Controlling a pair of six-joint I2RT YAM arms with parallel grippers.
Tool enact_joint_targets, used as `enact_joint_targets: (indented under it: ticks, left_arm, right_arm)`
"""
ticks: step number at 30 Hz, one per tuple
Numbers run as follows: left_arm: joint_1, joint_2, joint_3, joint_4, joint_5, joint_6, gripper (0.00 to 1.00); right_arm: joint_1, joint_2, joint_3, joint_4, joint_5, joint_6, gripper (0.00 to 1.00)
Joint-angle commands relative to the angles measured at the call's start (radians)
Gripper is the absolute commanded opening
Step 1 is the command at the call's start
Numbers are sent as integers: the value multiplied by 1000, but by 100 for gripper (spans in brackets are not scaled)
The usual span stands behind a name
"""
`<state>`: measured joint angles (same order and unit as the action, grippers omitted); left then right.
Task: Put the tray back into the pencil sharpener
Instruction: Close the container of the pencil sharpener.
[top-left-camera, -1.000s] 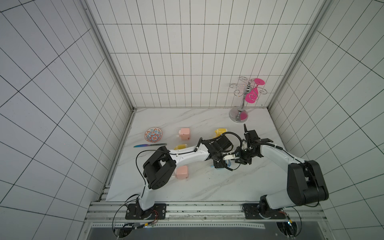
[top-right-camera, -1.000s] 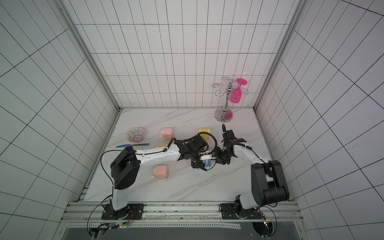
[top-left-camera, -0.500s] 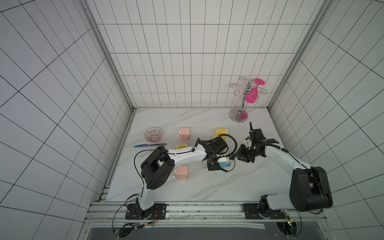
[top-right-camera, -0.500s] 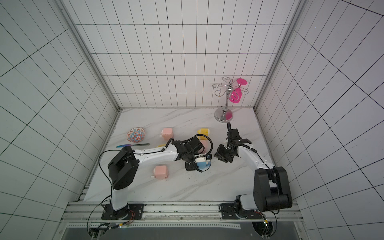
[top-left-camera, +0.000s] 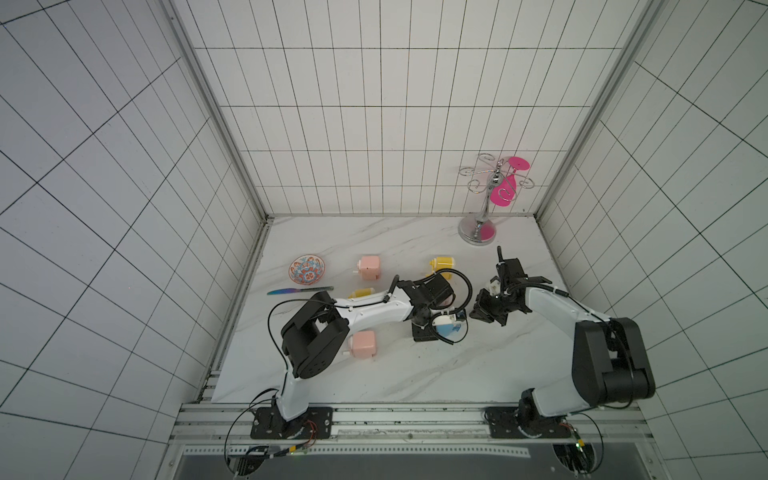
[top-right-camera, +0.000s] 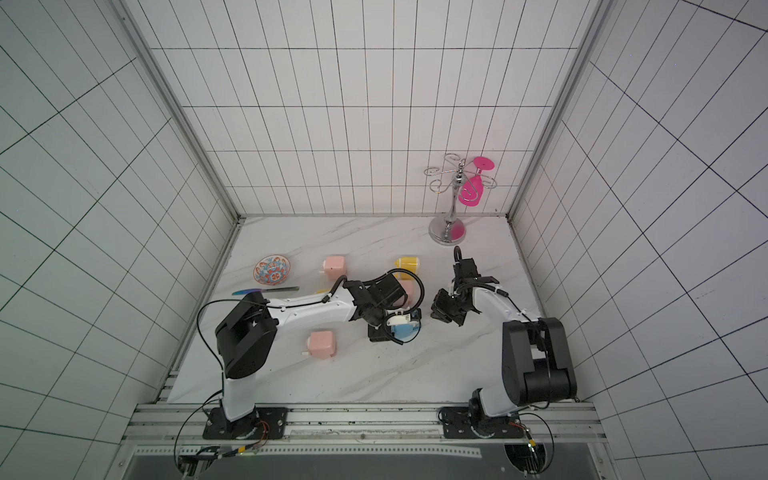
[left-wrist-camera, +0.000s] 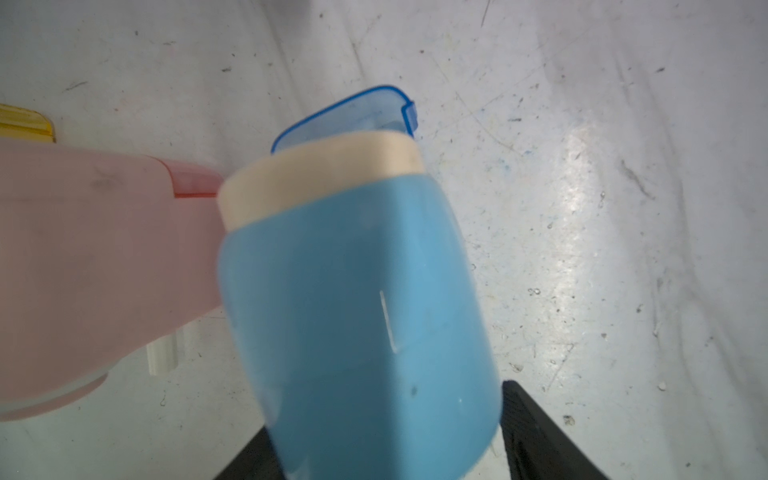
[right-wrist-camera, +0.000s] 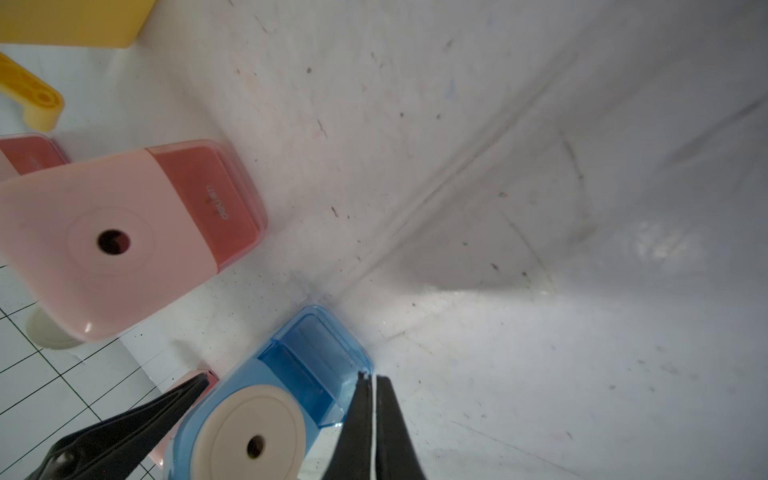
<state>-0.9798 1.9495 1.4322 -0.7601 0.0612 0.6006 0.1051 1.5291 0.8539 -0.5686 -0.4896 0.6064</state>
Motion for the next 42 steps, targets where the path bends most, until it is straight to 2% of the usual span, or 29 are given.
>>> enact_joint_targets:
  ticks: [1, 7, 13, 22, 29, 42]
  left_arm:
    - [1, 9, 23, 7, 20, 0, 77]
    - [1, 0, 29, 24, 31, -14, 87]
    - [6, 22, 72, 27, 50, -32, 88]
    - [9, 97, 155, -30, 106, -39, 75]
    - [11, 100, 152, -49, 116, -17, 65]
    - [15, 119, 174, -72, 123, -1, 61]
  right_arm:
    - [-2, 45, -28, 35, -21, 14, 8]
    - [20, 83, -30, 66, -28, 21, 8]
    - [31, 85, -38, 79, -32, 27, 8]
    - [35, 85, -51, 94, -47, 27, 8]
    - [37, 71, -58, 101, -68, 29, 7]
    - [37, 43, -117, 136, -116, 50, 5]
